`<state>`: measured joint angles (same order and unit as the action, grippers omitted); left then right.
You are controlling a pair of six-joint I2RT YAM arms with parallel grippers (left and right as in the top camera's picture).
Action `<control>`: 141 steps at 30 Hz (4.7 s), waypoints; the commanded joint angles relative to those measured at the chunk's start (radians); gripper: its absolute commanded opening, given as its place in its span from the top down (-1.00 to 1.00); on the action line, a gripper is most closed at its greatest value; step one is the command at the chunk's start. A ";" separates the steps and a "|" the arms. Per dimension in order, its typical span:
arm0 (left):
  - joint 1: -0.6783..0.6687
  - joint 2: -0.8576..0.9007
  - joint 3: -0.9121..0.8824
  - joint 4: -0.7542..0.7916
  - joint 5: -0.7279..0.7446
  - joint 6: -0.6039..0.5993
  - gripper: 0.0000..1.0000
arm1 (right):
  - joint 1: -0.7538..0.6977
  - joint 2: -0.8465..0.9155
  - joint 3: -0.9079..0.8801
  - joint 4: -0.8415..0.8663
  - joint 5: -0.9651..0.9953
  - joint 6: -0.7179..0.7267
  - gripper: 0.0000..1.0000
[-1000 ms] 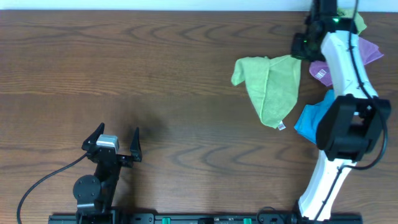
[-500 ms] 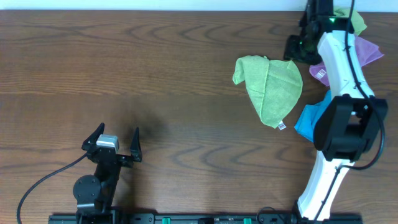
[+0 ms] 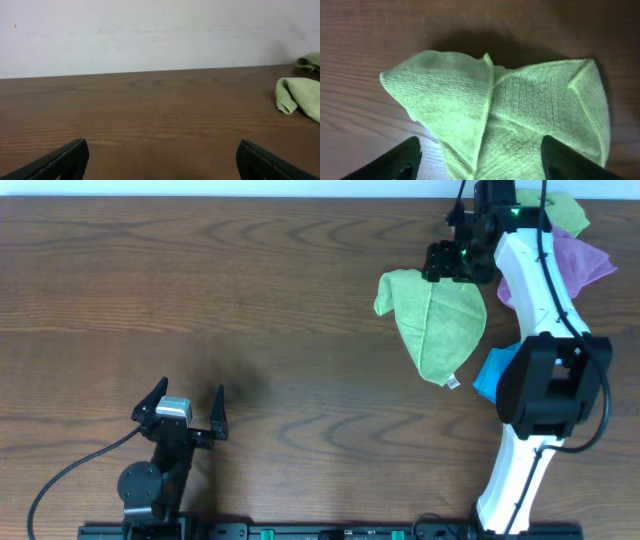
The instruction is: Fold the cloth
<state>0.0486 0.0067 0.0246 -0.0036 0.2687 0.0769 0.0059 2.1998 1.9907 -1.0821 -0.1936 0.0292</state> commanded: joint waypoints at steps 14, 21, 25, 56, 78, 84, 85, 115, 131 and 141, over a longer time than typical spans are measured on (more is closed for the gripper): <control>-0.003 -0.002 -0.019 -0.036 0.106 -0.019 -0.91 | -0.091 -0.022 0.010 -0.018 0.119 -0.118 -0.84; -0.003 -0.002 -0.019 0.024 0.094 -0.015 -0.91 | -0.111 -0.022 0.010 -0.045 0.115 -0.154 -0.89; -0.003 -0.002 -0.020 0.182 0.146 -0.021 -0.91 | -0.111 -0.022 0.010 -0.086 0.114 -0.165 -0.89; -0.091 1.215 0.658 0.367 0.491 -0.215 -0.91 | -0.124 -0.026 0.010 -0.204 -0.059 -0.157 -0.39; -0.469 2.043 1.439 0.171 0.479 -0.170 -0.92 | -0.175 -0.122 0.010 -0.065 -0.193 -0.158 -0.29; -0.504 2.183 1.588 0.130 0.480 -0.196 -0.93 | -0.175 -0.122 0.010 -0.062 -0.204 -0.158 -0.27; -0.508 2.199 1.602 0.131 0.480 -0.203 -0.93 | -0.175 -0.122 0.010 -0.062 -0.214 -0.158 -0.27; -0.573 2.393 1.689 0.138 0.255 -0.234 -0.20 | -0.162 -0.122 0.010 -0.064 -0.245 -0.159 -0.10; -0.547 2.392 1.689 0.127 0.256 -0.226 0.89 | -0.162 -0.122 0.010 -0.055 -0.244 -0.159 -0.02; -0.398 2.333 1.690 -0.051 0.255 -0.171 0.89 | -0.161 -0.122 0.010 -0.027 -0.245 -0.158 -0.03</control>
<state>-0.3832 2.3821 1.6955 -0.0242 0.5232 -0.1459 -0.1596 2.0922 1.9907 -1.1137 -0.4198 -0.1207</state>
